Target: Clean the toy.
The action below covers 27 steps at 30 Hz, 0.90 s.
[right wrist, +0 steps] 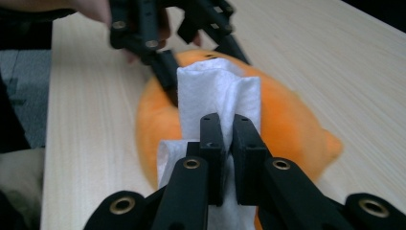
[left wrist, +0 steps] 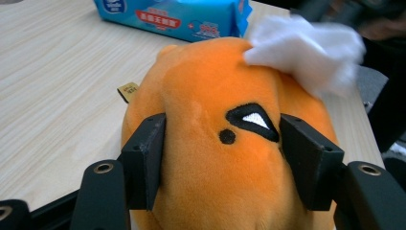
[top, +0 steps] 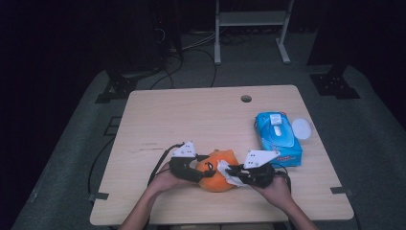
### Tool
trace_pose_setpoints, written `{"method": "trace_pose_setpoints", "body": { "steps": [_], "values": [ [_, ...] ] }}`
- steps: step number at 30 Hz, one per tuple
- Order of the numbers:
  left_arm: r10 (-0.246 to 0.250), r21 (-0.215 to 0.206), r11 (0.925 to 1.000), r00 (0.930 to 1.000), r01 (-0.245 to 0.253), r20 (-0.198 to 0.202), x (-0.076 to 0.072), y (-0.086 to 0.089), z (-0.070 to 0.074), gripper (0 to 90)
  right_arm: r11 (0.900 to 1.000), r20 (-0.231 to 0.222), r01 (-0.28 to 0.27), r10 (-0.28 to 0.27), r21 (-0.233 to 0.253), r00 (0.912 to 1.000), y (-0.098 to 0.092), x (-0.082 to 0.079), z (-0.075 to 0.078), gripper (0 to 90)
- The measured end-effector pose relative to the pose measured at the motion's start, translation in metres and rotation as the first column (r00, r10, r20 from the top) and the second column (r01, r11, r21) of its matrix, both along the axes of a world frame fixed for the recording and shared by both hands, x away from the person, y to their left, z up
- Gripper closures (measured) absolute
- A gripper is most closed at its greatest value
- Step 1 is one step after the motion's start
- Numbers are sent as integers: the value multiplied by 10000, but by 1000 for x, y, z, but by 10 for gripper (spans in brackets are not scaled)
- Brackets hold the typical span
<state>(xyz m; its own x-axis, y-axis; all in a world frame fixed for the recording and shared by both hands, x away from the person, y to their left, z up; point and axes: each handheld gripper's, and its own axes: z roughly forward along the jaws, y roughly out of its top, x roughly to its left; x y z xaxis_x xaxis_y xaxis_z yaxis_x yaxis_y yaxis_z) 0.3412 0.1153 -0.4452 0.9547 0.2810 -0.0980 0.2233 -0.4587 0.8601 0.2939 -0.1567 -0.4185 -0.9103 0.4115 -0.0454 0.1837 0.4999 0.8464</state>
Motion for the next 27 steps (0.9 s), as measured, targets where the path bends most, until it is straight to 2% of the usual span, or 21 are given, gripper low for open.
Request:
{"method": "trace_pose_setpoints", "body": {
  "steps": [2,4,7,8,10,11,13,17,18,19,20,24,27],
  "values": [
    [-194,20,9998,9998,194,77,-1,0,0,373,9989,-13,396,-396,265,9992,-10,7,1,836],
    [-350,43,9994,9993,350,116,-3,0,1,371,9968,-94,742,-740,300,9972,-16,11,0,836],
    [-302,44,9995,9995,302,-16,-2,-1,2,353,9960,-241,853,-847,269,9961,-21,14,-2,836],
    [-253,65,9997,9995,254,-165,-2,-1,3,269,9970,-310,753,-747,191,9967,-19,12,-3,836],
    [39,-7,10000,9967,-39,-814,0,-1,12,160,9983,-227,589,-589,8,9980,-14,7,-4,836],
    [39,-7,10000,9967,-39,-814,0,-1,12,138,9983,-227,589,-589,8,9980,-14,7,-4,836],
    [266,-52,9996,9927,-275,-1179,2,-1,15,135,9991,-261,417,-417,16,9988,-11,2,-5,836],
    [-19,160,9999,9964,33,-853,-2,-4,12,201,9998,-286,185,-188,-80,9994,-7,-9,-5,836],
    [-117,309,9994,9983,135,-567,-5,-5,11,268,9999,-324,139,-136,94,9994,-8,-10,-3,836],
    [-117,309,9994,9983,135,-567,-5,-5,11,298,9999,-324,139,-136,94,9994,-8,-10,-3,836],
    [-340,313,9989,9989,350,-308,-8,-9,10,316,9982,-440,120,-95,581,9990,-7,-9,2,837],
    [-495,596,9970,9988,490,65,-12,-11,10,343,9991,-9,260,-260,350,9997,2,-4,6,838],
    [-483,499,9976,9988,480,40,-11,-7,8,346,9983,-137,373,-368,444,9992,-2,1,2,838]
  ]
}}
